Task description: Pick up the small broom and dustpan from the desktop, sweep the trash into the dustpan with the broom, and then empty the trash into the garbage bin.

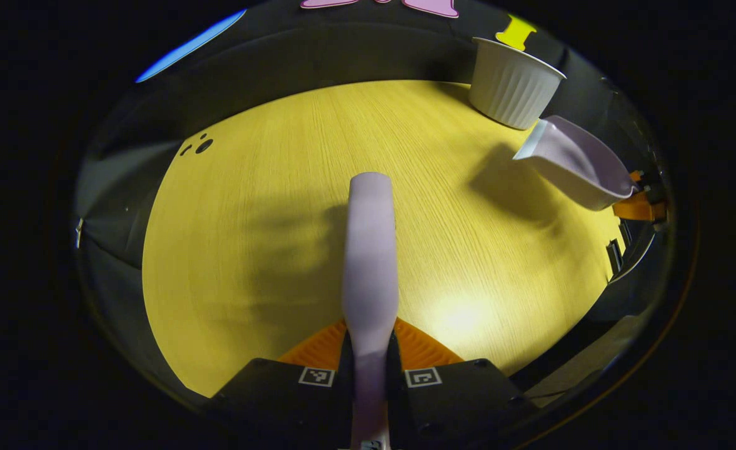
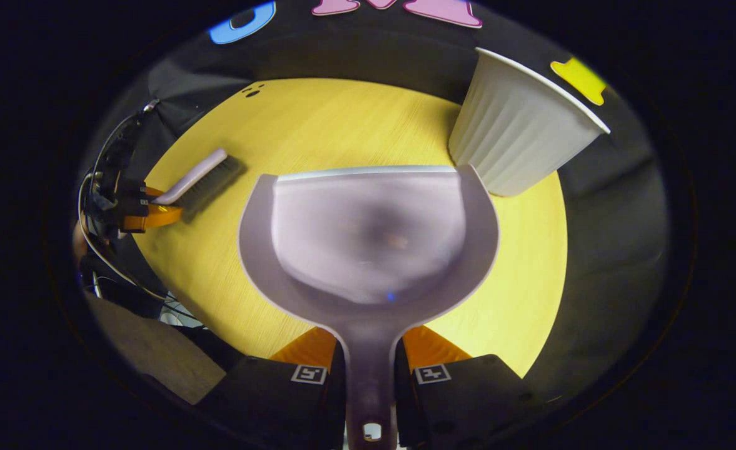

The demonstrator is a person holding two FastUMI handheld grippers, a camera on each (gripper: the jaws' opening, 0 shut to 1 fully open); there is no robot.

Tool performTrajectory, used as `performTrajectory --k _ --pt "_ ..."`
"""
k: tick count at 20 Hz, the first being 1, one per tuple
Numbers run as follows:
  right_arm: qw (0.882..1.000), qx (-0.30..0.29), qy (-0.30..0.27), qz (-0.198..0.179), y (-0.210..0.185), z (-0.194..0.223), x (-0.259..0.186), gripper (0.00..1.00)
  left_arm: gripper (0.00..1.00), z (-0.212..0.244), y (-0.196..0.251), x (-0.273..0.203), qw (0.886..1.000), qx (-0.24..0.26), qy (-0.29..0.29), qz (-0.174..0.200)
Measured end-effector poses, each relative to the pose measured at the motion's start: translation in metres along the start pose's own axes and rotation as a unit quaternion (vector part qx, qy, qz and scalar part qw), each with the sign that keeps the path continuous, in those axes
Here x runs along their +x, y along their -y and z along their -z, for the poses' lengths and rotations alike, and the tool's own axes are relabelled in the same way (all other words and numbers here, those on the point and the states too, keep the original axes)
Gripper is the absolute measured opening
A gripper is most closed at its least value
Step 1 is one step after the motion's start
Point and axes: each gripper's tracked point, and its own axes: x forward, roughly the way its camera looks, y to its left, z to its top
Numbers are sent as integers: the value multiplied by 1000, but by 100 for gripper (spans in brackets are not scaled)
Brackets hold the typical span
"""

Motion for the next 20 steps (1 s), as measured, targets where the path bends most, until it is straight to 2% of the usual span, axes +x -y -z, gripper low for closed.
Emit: performTrajectory --k 3,8,11,12,14,17,18,19,20 --pt "1000 -3 -8 -5 -12 12 19 36 27 0 -1 1 1000 7 -6 -1" --pt "1000 1 -17 -11 -15 8 32 37 28 -3 2 3 1000 10 -10 -7" --pt "1000 -2 -11 -15 -19 3 27 35 29 -3 2 2 1000 9 -12 -9" --pt "1000 -5 -7 -15 -18 8 29 40 31 -3 2 3 1000 9 -11 -10" --pt "1000 -12 -16 -15 -16 19 28 42 33 -2 0 4 1000 13 -11 -16" --pt "999 -25 -17 -12 -18 19 19 41 34 -2 1 1 999 19 -9 -24" --pt "1000 -25 -13 -12 -18 17 15 41 29 -1 2 -2 999 18 -7 -25" --pt "1000 -22 -7 -12 -18 16 10 39 33 0 2 -6 999 18 -4 -26" --pt "1000 -17 -1 -13 -19 14 4 41 33 0 1 -10 999 17 0 -29"
